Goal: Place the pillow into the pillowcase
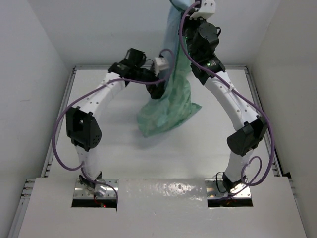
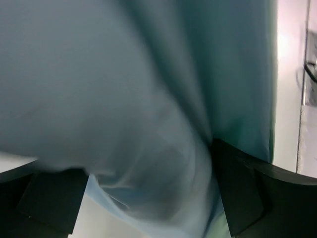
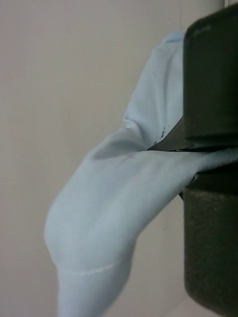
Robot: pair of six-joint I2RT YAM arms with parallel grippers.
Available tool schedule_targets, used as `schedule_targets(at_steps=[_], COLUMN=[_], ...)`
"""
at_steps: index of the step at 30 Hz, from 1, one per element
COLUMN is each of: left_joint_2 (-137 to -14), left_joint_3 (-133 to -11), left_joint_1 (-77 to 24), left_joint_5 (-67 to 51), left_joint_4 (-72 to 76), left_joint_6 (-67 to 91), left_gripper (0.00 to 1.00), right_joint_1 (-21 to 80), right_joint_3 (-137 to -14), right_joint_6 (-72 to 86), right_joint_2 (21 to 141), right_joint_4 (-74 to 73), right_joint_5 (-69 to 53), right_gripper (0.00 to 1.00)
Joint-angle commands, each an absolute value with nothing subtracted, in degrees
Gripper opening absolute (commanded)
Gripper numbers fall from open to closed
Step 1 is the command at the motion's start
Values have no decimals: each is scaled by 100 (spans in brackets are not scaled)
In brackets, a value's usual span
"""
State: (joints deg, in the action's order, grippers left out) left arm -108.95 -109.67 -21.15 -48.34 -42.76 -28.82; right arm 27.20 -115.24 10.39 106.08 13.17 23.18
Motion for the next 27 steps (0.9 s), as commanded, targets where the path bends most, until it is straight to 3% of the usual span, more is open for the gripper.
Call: schedule_targets(at_steps=[1,8,9,12,13,14,19,23,24,26,27], left_joint_2=[-10661,-10617,-10617,-10652,-10670,-10705,-10828,-10863,-10889,-11126,-11223], left_joint_3=[-10689,-9687,-9590,-9106,-9018,-8931,-9298,-9649,-9755,-10343,-10562], left_joint_1=[-3005,-2944,-2944,-2944,-2944,-2927,-2734,-2033,-1917,-1741,-1697], left_joint_5=[-4592,-4007,-4347,-4972,-5035,-5141,-5546,-5537,-5433,-5405,-5588], left_joint_4=[-4758,-4360,-4272,-3343,-2757,-2551,-2425,-2785,-2995,-4135,-5132], left_joint_6=[-3474,-3138,-3103,-2332,-1746,-1549,-1230,-1493,-1990,-2843,-3813], left_gripper=[100,96,88,16,0,0,0,0,6,61,99], right_joint_1=[2663,2672,2663,2663,2663,2654,2663,2593,2601,2593,2610], right_joint_3=[-11672,-11373,-11269,-11084,-11057,-11057,-11144,-11364,-11425,-11426,-11434], right_joint_6=[765,668,651,685,686,668,466,396,378,404,448], right_joint_2=[10371,10195,10178,10090,10072,10064,10116,10318,10344,10336,10319], right_joint_4=[1486,1529,1599,1705,1722,1723,1626,1512,1486,1485,1477], right_joint_5=[2487,2443,2452,2452,2452,2443,2373,2391,2373,2145,2075], right_gripper=[0,0,0,0,0,0,0,0,0,0,0])
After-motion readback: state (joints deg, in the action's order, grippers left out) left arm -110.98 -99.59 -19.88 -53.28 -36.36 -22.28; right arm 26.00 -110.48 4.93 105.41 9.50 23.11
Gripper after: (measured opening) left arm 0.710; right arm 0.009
